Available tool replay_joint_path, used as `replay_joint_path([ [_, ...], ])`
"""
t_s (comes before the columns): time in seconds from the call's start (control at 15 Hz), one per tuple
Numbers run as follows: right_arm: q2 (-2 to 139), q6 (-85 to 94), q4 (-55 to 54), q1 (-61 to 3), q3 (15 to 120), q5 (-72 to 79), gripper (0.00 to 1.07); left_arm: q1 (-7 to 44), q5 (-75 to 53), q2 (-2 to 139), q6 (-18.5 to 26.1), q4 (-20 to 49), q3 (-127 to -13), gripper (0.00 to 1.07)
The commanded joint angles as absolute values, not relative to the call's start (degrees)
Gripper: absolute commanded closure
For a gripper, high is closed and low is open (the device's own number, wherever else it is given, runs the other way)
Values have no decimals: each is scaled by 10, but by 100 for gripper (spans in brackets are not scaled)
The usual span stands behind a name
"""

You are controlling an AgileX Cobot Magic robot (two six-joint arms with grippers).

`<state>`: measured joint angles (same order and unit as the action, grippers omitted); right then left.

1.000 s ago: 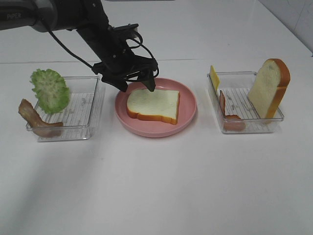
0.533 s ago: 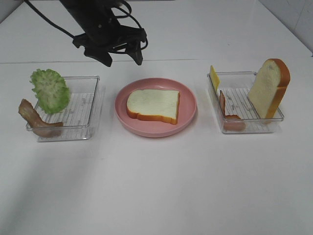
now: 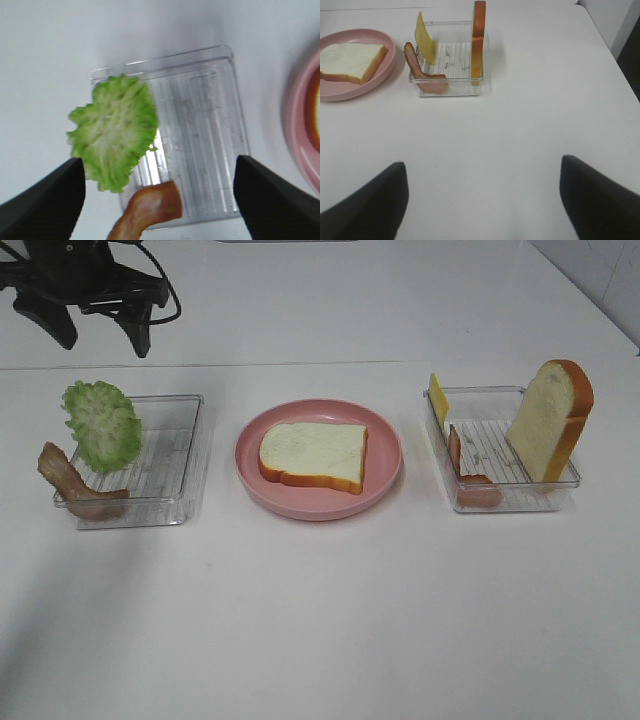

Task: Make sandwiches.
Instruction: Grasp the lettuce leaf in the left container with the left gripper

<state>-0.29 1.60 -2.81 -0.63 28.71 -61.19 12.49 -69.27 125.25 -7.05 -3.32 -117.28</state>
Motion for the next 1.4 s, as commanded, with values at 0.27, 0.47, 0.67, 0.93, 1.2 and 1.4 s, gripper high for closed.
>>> replay_joint_path([
  [0.27,-12,15,-29,-3,287,-607,29,76,-735,1252,-76,-53,-1177,30],
  [0.47,-12,15,-29,-3,287,-607,29,54,-730,1273,-73,-23,-1177,30],
  [0.67,-12,15,-29,-3,287,-607,29,55,-707,1286,-61,6,-1177,30],
  [0.93,-12,15,-29,-3,287,-607,29,55,-696,1318,-61,30,-1177,30],
  [1.2,-12,15,-29,-3,287,-607,29,55,-685,1337,-61,37,-1177,30],
  [1.4,-12,15,-29,-3,287,-607,29,55,-663,1344,-61,37,-1177,30],
])
